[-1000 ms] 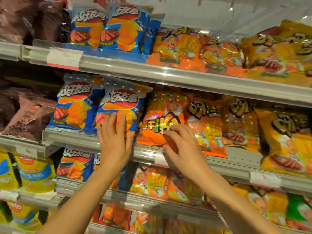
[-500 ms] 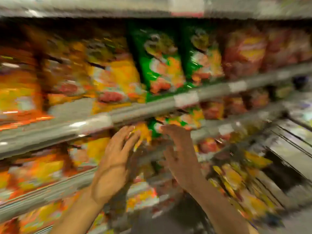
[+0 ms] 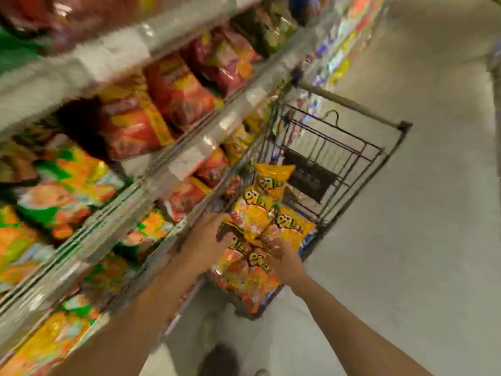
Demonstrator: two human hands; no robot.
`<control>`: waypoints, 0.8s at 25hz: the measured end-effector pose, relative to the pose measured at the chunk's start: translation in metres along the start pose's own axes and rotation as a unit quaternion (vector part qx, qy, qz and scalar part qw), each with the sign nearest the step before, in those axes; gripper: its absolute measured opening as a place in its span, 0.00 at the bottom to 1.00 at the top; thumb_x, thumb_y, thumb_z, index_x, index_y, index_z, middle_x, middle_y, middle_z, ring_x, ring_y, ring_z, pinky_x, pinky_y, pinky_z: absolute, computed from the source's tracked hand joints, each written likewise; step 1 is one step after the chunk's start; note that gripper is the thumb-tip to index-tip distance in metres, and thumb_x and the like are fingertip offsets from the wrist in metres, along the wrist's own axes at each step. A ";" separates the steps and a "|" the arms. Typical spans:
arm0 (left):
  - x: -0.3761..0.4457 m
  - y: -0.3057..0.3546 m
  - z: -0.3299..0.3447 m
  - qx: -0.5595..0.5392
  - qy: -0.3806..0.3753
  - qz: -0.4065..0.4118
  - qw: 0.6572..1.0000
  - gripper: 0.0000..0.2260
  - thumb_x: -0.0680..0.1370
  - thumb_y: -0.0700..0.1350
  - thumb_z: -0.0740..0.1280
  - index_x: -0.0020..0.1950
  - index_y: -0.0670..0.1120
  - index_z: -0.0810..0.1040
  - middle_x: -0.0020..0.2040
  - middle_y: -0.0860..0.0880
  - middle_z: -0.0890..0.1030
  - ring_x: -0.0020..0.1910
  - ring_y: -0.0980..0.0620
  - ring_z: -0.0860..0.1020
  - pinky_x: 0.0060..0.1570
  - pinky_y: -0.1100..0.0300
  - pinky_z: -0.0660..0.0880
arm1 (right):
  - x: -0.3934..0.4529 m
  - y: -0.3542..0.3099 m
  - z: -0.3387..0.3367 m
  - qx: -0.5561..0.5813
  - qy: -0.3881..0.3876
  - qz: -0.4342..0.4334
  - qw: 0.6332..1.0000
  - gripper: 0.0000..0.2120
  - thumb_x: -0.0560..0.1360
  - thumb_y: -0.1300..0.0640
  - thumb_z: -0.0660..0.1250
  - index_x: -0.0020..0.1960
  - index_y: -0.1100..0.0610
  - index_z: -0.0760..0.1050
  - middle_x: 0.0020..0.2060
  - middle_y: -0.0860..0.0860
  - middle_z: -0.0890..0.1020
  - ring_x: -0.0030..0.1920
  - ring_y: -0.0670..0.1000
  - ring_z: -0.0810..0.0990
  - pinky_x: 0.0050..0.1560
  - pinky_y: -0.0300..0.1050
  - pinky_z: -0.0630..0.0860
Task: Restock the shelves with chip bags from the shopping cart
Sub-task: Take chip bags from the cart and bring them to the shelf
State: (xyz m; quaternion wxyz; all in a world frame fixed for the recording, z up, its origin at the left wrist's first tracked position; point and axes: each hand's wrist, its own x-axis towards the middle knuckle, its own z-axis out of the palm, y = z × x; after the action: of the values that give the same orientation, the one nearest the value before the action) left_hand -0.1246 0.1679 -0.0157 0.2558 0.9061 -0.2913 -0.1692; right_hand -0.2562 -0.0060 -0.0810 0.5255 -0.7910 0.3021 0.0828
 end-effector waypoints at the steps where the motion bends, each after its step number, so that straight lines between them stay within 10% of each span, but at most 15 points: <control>1: 0.025 -0.002 0.010 0.000 -0.030 -0.009 1.000 0.22 0.81 0.46 0.68 0.74 0.44 0.73 0.71 0.43 0.73 0.73 0.44 0.69 0.72 0.52 0.65 | 0.010 0.010 0.001 0.009 0.002 0.026 1.000 0.17 0.78 0.62 0.68 0.66 0.59 0.72 0.54 0.52 0.79 0.53 0.53 0.77 0.51 0.40 0.74; 9: 0.231 -0.055 0.129 0.012 -0.148 -0.138 0.979 0.28 0.78 0.49 0.72 0.74 0.42 0.69 0.68 0.37 0.73 0.68 0.38 0.73 0.66 0.46 0.71 | 0.140 0.076 0.018 0.151 0.085 0.299 0.938 0.31 0.77 0.53 0.71 0.75 0.62 0.63 0.69 0.61 0.75 0.66 0.61 0.76 0.62 0.53 0.76; 20: 0.281 -0.110 0.214 0.048 -0.164 -0.249 0.953 0.47 0.75 0.60 0.72 0.83 0.46 0.48 0.81 0.41 0.60 0.78 0.40 0.62 0.73 0.47 0.63 | 0.240 0.143 0.031 0.276 0.268 0.484 0.786 0.40 0.69 0.53 0.76 0.75 0.58 0.60 0.67 0.61 0.74 0.66 0.65 0.75 0.65 0.62 0.75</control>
State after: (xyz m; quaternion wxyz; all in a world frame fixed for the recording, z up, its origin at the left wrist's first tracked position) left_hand 0.0431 -0.0062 -0.2956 0.1104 0.9211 -0.1021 -0.3591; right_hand -0.1383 -0.1103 -0.3142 0.5103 -0.3528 0.7839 0.0245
